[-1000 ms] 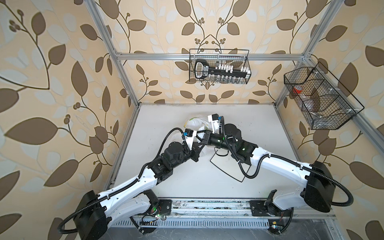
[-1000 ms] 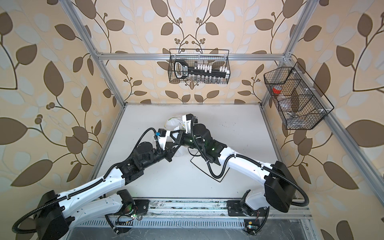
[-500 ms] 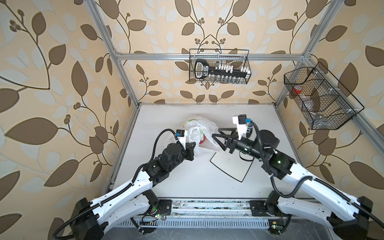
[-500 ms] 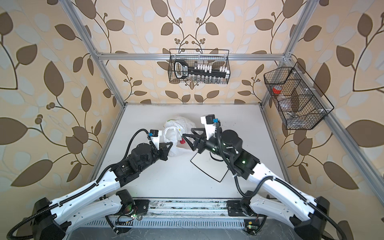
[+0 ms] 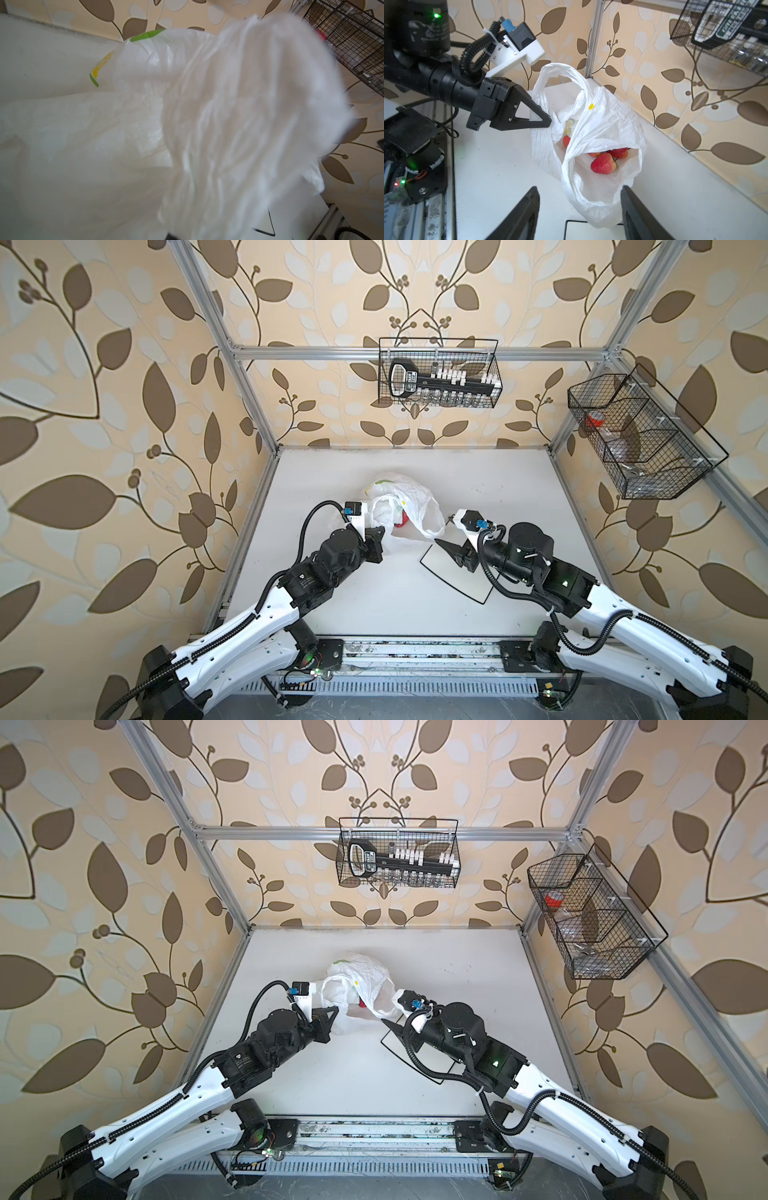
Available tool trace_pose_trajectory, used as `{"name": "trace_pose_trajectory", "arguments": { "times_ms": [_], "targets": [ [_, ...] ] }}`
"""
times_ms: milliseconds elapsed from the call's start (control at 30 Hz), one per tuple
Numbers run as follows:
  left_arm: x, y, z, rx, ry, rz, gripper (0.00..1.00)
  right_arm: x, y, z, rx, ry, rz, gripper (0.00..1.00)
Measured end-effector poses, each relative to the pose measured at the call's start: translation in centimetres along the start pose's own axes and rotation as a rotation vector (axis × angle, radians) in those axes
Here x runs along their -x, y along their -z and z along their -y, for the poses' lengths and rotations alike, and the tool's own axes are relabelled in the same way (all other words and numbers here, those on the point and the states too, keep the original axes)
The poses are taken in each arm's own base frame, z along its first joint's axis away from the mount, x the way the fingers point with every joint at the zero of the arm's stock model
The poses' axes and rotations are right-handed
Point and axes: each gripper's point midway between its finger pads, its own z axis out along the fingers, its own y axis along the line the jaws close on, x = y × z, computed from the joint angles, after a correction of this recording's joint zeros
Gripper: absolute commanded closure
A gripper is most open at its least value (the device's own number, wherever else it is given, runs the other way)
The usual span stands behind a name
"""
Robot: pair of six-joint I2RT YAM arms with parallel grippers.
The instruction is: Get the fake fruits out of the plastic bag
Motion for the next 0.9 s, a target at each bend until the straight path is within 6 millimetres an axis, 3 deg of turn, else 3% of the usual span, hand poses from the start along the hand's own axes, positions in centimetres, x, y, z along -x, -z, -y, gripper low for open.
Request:
{"name": "trace_pose_trajectory", "arguments": {
  "times_ms": [167,333,567,633,767,900],
  "targets": [
    [-0.1,0.3,-0.1,0.003,-0.001,-0.005,1.0,-1.6,-2.1,-0.7,0.001,0.149,-0.027,0.35],
    [0.2,0.9,-0.2,0.002,0.001,0.007,1.0,-3.9,-4.5,-0.6,-0.018,0.218,-0.101,0.4],
    [0.3,1.9,-1.0,0.038,0.006,0.016,0.99,-4.2,-5.8,0.8,-0.104,0.252,-0.112,0.75],
    [0.0,2.1,-1.5,0.061,0.006,0.003,0.89,-3.7,-5.9,1.2,-0.124,0.239,-0.096,0.83],
    [0.0,2.5,-1.6,0.083,-0.023,-0.03,0.63,-2.6,-6.1,1.2,-0.124,0.201,-0.049,0.89],
    [1.5,2.3,-0.3,0.093,-0.058,-0.068,0.54,-1.3,-6.7,0.7,-0.101,0.163,-0.006,0.9]
  ]
}}
